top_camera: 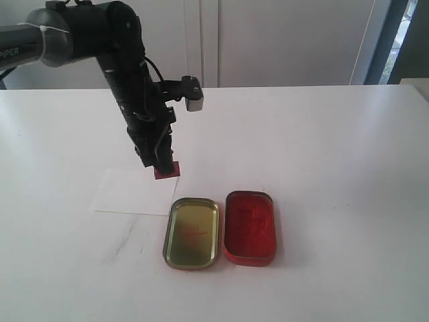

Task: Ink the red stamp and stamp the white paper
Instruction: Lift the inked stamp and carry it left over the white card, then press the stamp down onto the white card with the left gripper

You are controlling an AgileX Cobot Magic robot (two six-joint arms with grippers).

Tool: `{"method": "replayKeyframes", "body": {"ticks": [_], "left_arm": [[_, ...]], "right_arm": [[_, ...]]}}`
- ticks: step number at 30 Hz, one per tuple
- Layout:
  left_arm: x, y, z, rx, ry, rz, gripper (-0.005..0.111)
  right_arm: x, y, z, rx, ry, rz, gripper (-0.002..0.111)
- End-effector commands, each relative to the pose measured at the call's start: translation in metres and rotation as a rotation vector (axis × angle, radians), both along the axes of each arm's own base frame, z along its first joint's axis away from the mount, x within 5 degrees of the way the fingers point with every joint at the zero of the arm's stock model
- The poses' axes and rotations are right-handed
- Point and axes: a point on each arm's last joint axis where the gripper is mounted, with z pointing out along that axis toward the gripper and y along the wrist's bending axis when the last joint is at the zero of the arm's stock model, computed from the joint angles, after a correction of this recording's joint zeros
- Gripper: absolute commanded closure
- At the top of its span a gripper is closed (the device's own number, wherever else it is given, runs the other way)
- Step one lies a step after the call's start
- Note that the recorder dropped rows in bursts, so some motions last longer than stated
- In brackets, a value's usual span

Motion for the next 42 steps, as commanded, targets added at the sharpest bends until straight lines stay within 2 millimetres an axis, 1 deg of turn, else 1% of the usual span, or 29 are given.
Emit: {"method": "replayKeyframes", "body": {"ticks": [1, 9, 15, 18, 20, 25, 29, 33, 37, 42], "left_arm": [[-0.005, 0.012, 0.005, 0.025, 0.068, -0.043, 0.107], [0.007, 0.034, 0.004, 0.025, 0.046, -0.058, 0.107], [0.01, 0.041, 0.004, 0.035, 0.028, -0.095, 0.107], [0.01, 0.044, 0.0, 0.049, 0.029, -0.115, 0.107], [0.009, 0.047, -0.006, 0.08, 0.041, -0.122, 0.107], [0.003, 0.051, -0.018, 0.104, 0.074, -0.169, 0.107], [0.001, 0.053, -0.024, 0.116, 0.085, -0.212, 0.107], [0.0, 0.055, -0.031, 0.135, 0.094, -0.217, 0.107], [0.004, 0.053, -0.034, 0.126, 0.058, -0.207, 0.107], [0.006, 0.052, -0.034, 0.116, 0.031, -0.199, 0.107]], "right_arm": [[0.0, 0.0, 0.0, -0.009, -0.014, -0.004, 0.108], [0.0, 0.0, 0.0, -0.009, -0.014, -0.004, 0.108], [0.0, 0.0, 0.0, -0.009, -0.014, -0.004, 0.108], [0.0, 0.0, 0.0, -0.009, -0.014, -0.004, 0.108], [0.0, 0.0, 0.0, -0.009, -0.014, -0.004, 0.108], [0.0, 0.0, 0.0, -0.009, -0.014, -0.004, 0.108], [0.0, 0.0, 0.0, -0.009, -0.014, -0.004, 0.108], [0.0, 0.0, 0.0, -0.009, -0.014, -0.004, 0.108], [0.0, 0.0, 0.0, -0.009, -0.014, -0.004, 0.108], [0.0, 0.0, 0.0, -0.009, -0.014, -0.004, 0.108]]}}
